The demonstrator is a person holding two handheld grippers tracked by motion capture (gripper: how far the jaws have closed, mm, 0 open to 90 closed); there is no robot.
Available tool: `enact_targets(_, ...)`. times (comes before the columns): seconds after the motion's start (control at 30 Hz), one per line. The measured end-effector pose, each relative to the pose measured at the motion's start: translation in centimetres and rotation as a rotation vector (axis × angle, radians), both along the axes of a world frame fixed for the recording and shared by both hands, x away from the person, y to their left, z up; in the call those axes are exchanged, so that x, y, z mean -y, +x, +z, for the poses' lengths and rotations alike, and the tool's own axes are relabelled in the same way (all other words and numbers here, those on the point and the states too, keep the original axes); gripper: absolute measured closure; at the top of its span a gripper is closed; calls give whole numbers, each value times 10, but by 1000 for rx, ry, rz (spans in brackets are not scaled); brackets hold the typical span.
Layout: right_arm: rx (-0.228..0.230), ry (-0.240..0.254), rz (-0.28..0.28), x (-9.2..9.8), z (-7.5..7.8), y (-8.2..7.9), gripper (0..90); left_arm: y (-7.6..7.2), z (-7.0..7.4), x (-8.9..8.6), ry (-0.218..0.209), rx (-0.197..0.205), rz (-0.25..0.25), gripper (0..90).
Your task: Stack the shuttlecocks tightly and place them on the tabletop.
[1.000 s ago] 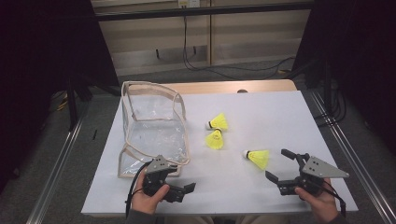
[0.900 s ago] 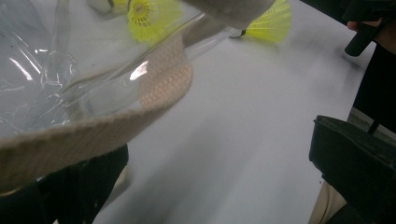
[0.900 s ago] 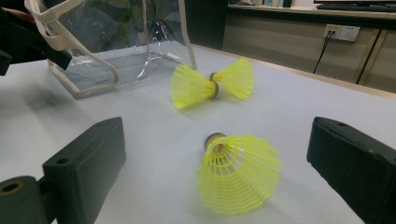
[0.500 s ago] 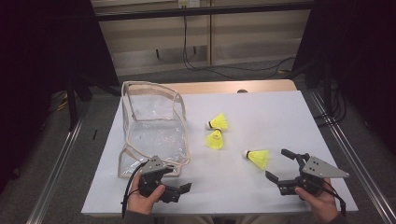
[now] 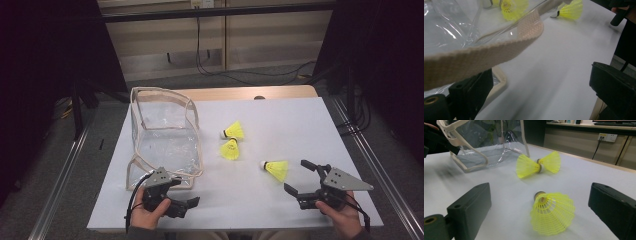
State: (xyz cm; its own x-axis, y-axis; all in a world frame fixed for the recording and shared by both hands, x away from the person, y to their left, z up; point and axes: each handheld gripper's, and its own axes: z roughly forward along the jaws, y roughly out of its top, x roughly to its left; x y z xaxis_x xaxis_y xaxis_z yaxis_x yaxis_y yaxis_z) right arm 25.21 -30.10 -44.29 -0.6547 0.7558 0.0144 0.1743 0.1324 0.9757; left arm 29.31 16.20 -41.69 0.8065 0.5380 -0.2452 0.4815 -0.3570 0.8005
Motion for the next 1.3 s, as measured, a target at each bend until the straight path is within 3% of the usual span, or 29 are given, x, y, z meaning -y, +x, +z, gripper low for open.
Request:
enact_targets(0.93,3,-5,-3,1,0,0,41,-3,3,-12,4,38,10,42)
enact_targets(1.1,-1,-1,0,0,0,0,41,-5,7,-14,-8,60,29,42)
enact_targets(1.3,0,1,1,0,0,0,41,-5,6,-18,-16,52,42,41)
